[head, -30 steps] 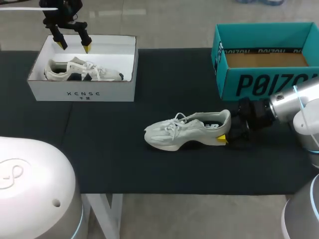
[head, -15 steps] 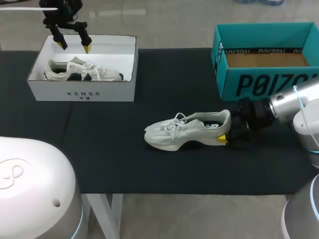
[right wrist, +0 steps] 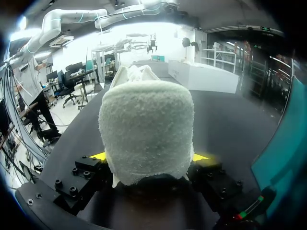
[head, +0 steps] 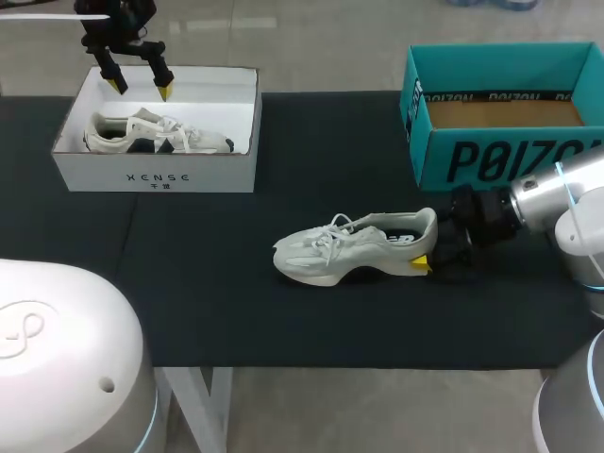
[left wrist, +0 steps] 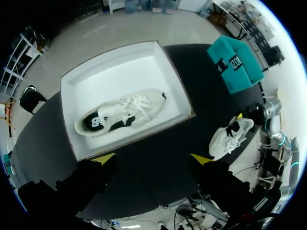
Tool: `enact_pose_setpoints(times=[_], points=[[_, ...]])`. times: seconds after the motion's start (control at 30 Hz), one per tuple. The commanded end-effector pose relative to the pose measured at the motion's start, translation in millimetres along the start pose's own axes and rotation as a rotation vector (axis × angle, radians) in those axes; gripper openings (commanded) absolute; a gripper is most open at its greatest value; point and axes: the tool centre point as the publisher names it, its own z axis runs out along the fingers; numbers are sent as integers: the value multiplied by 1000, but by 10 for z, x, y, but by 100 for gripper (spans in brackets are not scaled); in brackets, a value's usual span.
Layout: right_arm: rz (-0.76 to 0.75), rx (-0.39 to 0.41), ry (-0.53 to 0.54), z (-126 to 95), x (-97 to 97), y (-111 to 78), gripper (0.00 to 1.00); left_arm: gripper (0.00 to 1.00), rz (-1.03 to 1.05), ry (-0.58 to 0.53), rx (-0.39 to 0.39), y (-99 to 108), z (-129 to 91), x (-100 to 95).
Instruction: Take the shoe out of the shoebox, open the shoe tongue, remove and reinsert the insole, then place the shoe into the shoebox
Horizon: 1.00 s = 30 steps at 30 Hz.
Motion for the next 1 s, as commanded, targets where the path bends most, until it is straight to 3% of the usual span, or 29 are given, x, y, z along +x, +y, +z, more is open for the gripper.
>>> enact_pose_setpoints(times=[0.03,0.43,0.5,0.6,0.8,1.0], points=[[1,4,-1,23,14,-38,0,100,0,0,0,-2,4,-2],[1,4,-1,23,14,-38,0,100,0,0,0,-2,4,-2],[1,4,-1,23,14,-38,0,100,-39,-21,20,58,-69,161],[1,4,-1,23,14,-38,0,100,-135,-140,64,116,-125,392],[1,4,-1,23,14,-38,0,100,-184,-231,164,144,-232,765],[1,4,-1,23,14,-38,0,100,-205,-169,127,196,-204,1020]])
